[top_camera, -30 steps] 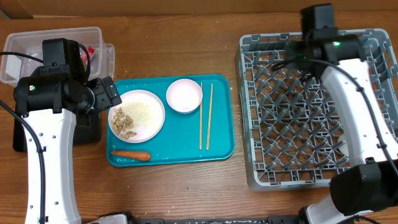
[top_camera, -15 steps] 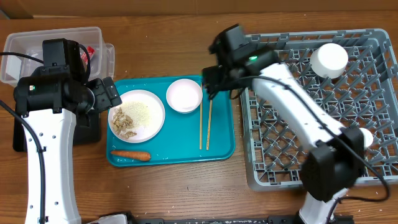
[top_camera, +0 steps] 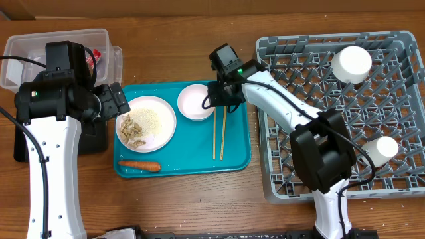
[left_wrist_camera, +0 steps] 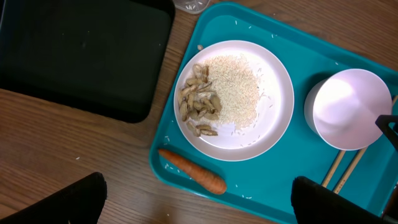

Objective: Sort waste into correct bins and load items into the dishwasher
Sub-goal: 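Reach the right gripper to the pink bowl and grasp its rim, then carry the pink bowl into the rack and set it down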

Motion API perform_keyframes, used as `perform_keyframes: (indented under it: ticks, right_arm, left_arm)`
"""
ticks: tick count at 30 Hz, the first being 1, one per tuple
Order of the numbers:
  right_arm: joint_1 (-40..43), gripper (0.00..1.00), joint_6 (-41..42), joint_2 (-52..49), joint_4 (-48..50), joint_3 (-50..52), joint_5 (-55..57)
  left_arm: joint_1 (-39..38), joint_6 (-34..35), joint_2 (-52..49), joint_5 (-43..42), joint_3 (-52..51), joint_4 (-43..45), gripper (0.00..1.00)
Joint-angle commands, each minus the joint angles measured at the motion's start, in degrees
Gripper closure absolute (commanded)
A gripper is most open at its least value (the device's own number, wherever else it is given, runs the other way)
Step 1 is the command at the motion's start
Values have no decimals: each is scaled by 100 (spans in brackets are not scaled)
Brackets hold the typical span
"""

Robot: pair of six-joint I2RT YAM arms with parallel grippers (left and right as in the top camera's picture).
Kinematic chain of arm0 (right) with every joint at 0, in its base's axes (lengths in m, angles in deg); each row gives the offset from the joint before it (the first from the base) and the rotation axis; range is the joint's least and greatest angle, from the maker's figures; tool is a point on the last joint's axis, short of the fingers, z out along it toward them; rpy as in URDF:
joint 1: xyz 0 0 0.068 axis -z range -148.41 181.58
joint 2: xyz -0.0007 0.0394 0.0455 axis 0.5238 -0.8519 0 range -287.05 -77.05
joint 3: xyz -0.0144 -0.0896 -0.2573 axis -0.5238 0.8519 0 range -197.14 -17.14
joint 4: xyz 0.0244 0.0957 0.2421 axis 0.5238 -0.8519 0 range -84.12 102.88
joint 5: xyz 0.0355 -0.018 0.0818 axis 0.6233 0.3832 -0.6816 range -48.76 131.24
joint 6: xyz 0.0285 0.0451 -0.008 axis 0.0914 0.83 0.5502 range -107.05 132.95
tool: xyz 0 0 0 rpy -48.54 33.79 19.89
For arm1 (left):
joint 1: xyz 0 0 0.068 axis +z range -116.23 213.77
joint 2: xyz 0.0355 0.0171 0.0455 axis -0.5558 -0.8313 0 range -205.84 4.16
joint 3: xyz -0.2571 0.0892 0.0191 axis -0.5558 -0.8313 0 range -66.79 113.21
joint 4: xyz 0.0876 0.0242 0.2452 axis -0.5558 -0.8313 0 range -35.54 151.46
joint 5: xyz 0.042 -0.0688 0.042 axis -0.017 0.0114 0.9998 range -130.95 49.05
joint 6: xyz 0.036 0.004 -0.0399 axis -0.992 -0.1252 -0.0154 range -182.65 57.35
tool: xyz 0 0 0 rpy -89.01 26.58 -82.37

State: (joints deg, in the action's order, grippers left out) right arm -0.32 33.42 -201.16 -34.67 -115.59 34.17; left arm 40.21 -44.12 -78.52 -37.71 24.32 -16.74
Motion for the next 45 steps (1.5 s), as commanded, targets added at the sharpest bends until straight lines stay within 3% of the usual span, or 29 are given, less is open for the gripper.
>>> perform_keyframes:
  ticks: [1,4,12,18,25,33,38,42,45]
  right_arm:
    - [-28,65,87,-85,24,-17,15]
    - [-28,73,87,-118,-13,-17,13]
    - [-68,74,105,-179,-129,-17,-94]
    - [-105,96,103,-223,-101,-22,-94]
    - [76,96,79,24,-518,-490,142]
    - [664,96,76,1231,-1818,-1543,2675]
    - [1003,96,184,1825,-2199,-1541,5206]
    - [1224,96,1703,1808,-2920,-1335,7587]
    - [1414,96,2308,1797,-3008,-876,8332]
  left_arm:
    - [31,81,-20,-31,-22,-2,4]
    - [31,81,-20,-31,-22,-2,4]
    - [28,81,-20,-31,-22,-7,4]
    - [31,81,-20,-31,-22,-11,4]
    - [31,79,-20,-28,-22,-11,4]
    - [31,79,-20,-28,-22,-2,4]
    - [31,79,-20,-28,-22,0,4]
    - [31,79,-20,-28,-22,-2,4]
    - [31,79,-20,-28,-22,-11,4]
